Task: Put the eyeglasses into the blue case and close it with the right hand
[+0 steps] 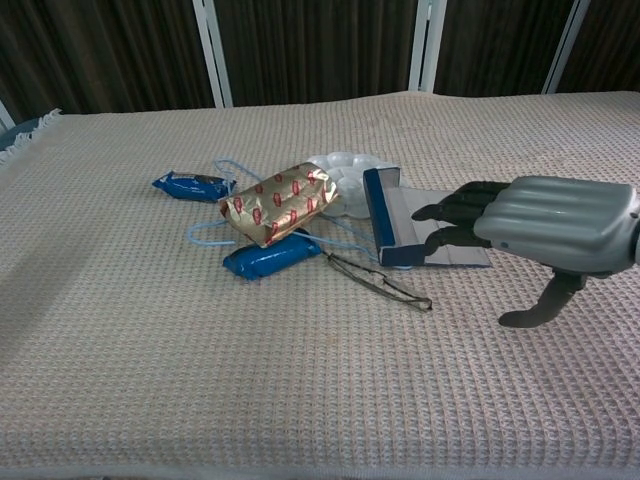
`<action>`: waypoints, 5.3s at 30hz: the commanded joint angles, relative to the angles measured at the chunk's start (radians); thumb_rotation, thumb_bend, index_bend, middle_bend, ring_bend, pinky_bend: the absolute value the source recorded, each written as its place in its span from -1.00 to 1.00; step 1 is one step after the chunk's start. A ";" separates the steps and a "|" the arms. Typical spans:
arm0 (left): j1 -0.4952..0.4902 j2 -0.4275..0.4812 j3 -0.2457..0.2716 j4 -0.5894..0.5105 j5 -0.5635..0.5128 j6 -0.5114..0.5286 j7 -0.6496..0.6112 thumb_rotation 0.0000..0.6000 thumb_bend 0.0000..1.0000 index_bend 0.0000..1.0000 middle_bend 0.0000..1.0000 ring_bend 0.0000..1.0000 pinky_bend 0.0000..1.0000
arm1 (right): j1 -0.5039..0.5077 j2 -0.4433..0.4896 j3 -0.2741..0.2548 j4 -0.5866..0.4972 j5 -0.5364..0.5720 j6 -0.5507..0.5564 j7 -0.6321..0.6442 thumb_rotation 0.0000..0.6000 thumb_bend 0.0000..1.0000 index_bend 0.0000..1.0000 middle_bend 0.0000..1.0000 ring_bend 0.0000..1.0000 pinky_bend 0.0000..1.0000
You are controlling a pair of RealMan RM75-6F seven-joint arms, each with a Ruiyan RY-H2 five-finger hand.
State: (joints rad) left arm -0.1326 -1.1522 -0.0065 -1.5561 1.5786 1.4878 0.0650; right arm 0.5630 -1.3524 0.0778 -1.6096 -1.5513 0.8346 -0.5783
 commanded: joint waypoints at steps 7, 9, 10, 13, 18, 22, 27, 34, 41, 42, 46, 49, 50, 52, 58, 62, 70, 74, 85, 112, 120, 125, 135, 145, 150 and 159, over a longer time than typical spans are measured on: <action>0.003 0.007 -0.002 0.000 0.005 0.009 -0.020 1.00 -0.22 -1.00 -1.00 -1.00 -0.85 | 0.058 -0.024 0.016 -0.037 0.077 -0.034 -0.137 1.00 -0.24 -0.42 -1.00 -1.00 -1.00; 0.004 0.008 -0.003 0.001 0.005 0.012 -0.025 1.00 -0.22 -1.00 -1.00 -1.00 -0.85 | 0.067 -0.030 0.014 -0.038 0.094 -0.038 -0.159 1.00 -0.24 -0.42 -1.00 -1.00 -1.00; 0.004 0.008 -0.003 0.001 0.005 0.013 -0.027 1.00 -0.22 -1.00 -1.00 -1.00 -0.85 | 0.071 -0.033 0.014 -0.039 0.102 -0.040 -0.165 1.00 -0.24 -0.42 -1.00 -1.00 -1.00; 0.004 0.009 -0.004 0.001 0.005 0.011 -0.029 1.00 -0.22 -1.00 -1.00 -1.00 -0.85 | 0.087 -0.045 0.014 -0.040 0.138 -0.053 -0.187 1.00 -0.24 -0.42 -1.00 -1.00 -1.00; 0.005 0.009 -0.005 0.002 0.005 0.014 -0.034 1.00 -0.23 -1.00 -1.00 -1.00 -0.85 | 0.122 -0.063 0.008 -0.036 0.200 -0.078 -0.253 1.00 -0.24 -0.42 -1.00 -1.00 -1.00; 0.007 0.012 -0.006 0.001 0.005 0.018 -0.042 1.00 -0.23 -1.00 -1.00 -1.00 -0.85 | 0.143 -0.076 -0.002 -0.038 0.243 -0.082 -0.297 1.00 -0.24 -0.42 -1.00 -1.00 -1.00; 0.008 0.015 -0.006 0.002 0.008 0.021 -0.050 1.00 -0.23 -1.00 -1.00 -1.00 -0.85 | 0.164 -0.093 -0.014 -0.034 0.289 -0.078 -0.322 1.00 -0.24 -0.42 -1.00 -1.00 -1.00; 0.012 0.017 -0.006 0.003 0.012 0.029 -0.061 1.00 -0.23 -1.00 -1.00 -1.00 -0.85 | 0.190 -0.108 -0.032 -0.037 0.331 -0.061 -0.354 1.00 -0.24 -0.41 -1.00 -1.00 -1.00; 0.013 0.020 -0.005 0.005 0.015 0.031 -0.069 1.00 -0.23 -1.00 -1.00 -1.00 -0.85 | 0.215 -0.122 -0.050 -0.040 0.379 -0.042 -0.394 1.00 -0.24 -0.40 -1.00 -1.00 -1.00; 0.013 0.020 -0.005 0.005 0.016 0.032 -0.070 1.00 -0.23 -1.00 -1.00 -1.00 -0.85 | 0.219 -0.124 -0.053 -0.041 0.385 -0.040 -0.400 1.00 -0.24 -0.39 -1.00 -1.00 -1.00; 0.015 0.022 -0.005 0.006 0.018 0.036 -0.075 1.00 -0.23 -1.00 -1.00 -1.00 -0.85 | 0.231 -0.123 -0.068 -0.052 0.413 -0.024 -0.427 1.00 -0.23 -0.36 -1.00 -1.00 -1.00; 0.015 0.023 -0.005 0.007 0.019 0.036 -0.077 1.00 -0.22 -1.00 -1.00 -1.00 -0.85 | 0.237 -0.118 -0.082 -0.065 0.429 -0.010 -0.446 1.00 -0.23 -0.33 -1.00 -1.00 -1.00; 0.015 0.023 -0.005 0.007 0.019 0.036 -0.078 1.00 -0.23 -1.00 -1.00 -1.00 -0.85 | 0.238 -0.115 -0.087 -0.071 0.433 -0.004 -0.453 1.00 -0.23 -0.32 -1.00 -1.00 -1.00; 0.015 0.022 -0.004 0.007 0.021 0.037 -0.078 1.00 -0.23 -1.00 -1.00 -1.00 -0.85 | 0.240 -0.110 -0.097 -0.082 0.440 0.008 -0.466 1.00 -0.23 -0.31 -1.00 -1.00 -1.00; 0.016 0.022 -0.004 0.005 0.024 0.037 -0.074 1.00 -0.23 -1.00 -1.00 -1.00 -0.85 | 0.241 -0.086 -0.135 -0.130 0.478 0.053 -0.528 1.00 -0.23 -0.28 -1.00 -1.00 -1.00; 0.016 0.021 -0.004 0.005 0.026 0.039 -0.072 1.00 -0.23 -1.00 -1.00 -1.00 -0.85 | 0.233 -0.061 -0.170 -0.174 0.491 0.091 -0.572 1.00 -0.23 -0.28 -1.00 -1.00 -1.00; 0.016 0.018 0.000 0.003 0.035 0.042 -0.065 1.00 -0.23 -1.00 -1.00 -1.00 -0.85 | 0.180 0.032 -0.271 -0.298 0.445 0.175 -0.609 1.00 -0.23 -0.27 -1.00 -1.00 -1.00; 0.016 0.016 0.000 0.002 0.036 0.040 -0.060 1.00 -0.23 -1.00 -1.00 -1.00 -0.85 | 0.155 0.076 -0.320 -0.342 0.403 0.199 -0.609 1.00 -0.23 -0.26 -1.00 -1.00 -1.00; 0.013 0.011 0.001 -0.001 0.037 0.034 -0.045 1.00 -0.23 -1.00 -1.00 -1.00 -0.85 | 0.091 0.117 -0.337 -0.331 0.224 0.264 -0.497 1.00 -0.23 -0.29 -1.00 -1.00 -1.00; 0.008 0.008 0.001 -0.004 0.032 0.021 -0.030 1.00 -0.23 -1.00 -1.00 -1.00 -0.84 | 0.050 0.154 -0.312 -0.176 0.212 0.126 -0.219 1.00 -0.05 -0.40 -1.00 -1.00 -1.00; 0.008 0.007 0.001 -0.005 0.032 0.022 -0.028 1.00 -0.23 -1.00 -1.00 -1.00 -0.84 | 0.029 0.154 -0.325 -0.181 0.175 0.116 -0.237 1.00 -0.05 -0.38 -1.00 -1.00 -1.00; 0.007 0.008 0.001 -0.005 0.032 0.020 -0.029 1.00 -0.23 -1.00 -1.00 -1.00 -0.84 | 0.024 0.144 -0.320 -0.188 0.168 0.103 -0.251 1.00 -0.05 -0.38 -1.00 -1.00 -1.00; 0.008 0.009 0.002 -0.004 0.034 0.023 -0.032 1.00 -0.23 -1.00 -1.00 -1.00 -0.83 | 0.031 0.090 -0.292 -0.206 0.154 0.071 -0.276 1.00 -0.05 -0.38 -1.00 -1.00 -1.00; 0.012 0.014 0.002 -0.003 0.033 0.030 -0.044 1.00 -0.23 -1.00 -1.00 -1.00 -0.83 | 0.026 0.083 -0.269 -0.207 0.115 0.093 -0.253 1.00 -0.05 -0.37 -1.00 -1.00 -1.00; 0.012 0.016 0.003 -0.007 0.031 0.026 -0.045 1.00 -0.23 -1.00 -1.00 -1.00 -0.82 | 0.016 0.106 -0.258 -0.175 0.038 0.137 -0.143 1.00 -0.05 -0.28 -1.00 -1.00 -1.00; 0.008 0.015 0.002 -0.010 0.029 0.020 -0.042 1.00 -0.23 -1.00 -1.00 -1.00 -0.82 | 0.053 0.016 -0.169 -0.025 -0.089 0.193 0.006 1.00 -0.20 -0.08 -1.00 -1.00 -1.00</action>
State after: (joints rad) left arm -0.1241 -1.1373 -0.0048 -1.5664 1.6077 1.5075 0.0232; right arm 0.6000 -1.3064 -0.1185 -1.6691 -1.6137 1.0149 -0.5898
